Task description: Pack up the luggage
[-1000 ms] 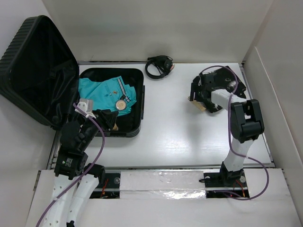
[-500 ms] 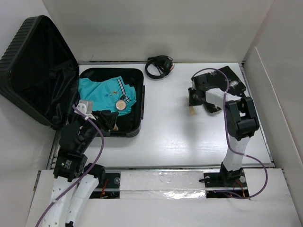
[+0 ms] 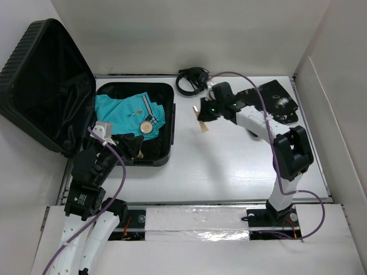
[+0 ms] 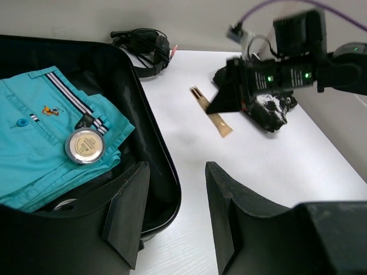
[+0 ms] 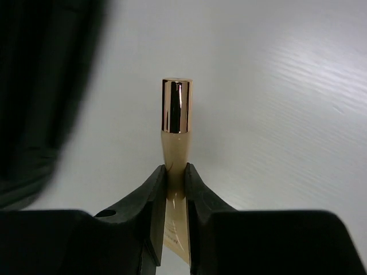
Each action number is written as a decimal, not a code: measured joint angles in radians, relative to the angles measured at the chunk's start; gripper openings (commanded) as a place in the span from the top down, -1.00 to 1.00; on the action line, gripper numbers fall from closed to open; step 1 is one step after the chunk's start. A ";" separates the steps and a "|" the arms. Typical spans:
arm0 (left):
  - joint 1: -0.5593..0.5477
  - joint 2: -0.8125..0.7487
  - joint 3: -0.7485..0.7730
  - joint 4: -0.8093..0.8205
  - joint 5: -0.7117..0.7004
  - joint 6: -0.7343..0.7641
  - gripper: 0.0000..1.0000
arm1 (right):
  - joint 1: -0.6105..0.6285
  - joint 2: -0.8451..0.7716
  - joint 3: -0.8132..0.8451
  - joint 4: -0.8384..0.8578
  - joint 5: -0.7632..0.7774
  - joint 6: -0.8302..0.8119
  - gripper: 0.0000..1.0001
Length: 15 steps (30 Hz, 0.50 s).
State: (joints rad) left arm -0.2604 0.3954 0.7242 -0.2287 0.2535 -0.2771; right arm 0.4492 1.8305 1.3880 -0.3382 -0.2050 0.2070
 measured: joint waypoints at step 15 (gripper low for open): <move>0.000 0.000 0.000 0.000 -0.008 0.000 0.18 | 0.280 0.176 0.480 0.261 -0.232 0.148 0.06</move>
State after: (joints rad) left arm -0.2604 0.3950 0.7242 -0.2287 0.2455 -0.2771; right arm 0.7296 2.0068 1.8675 -0.0769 -0.4370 0.3546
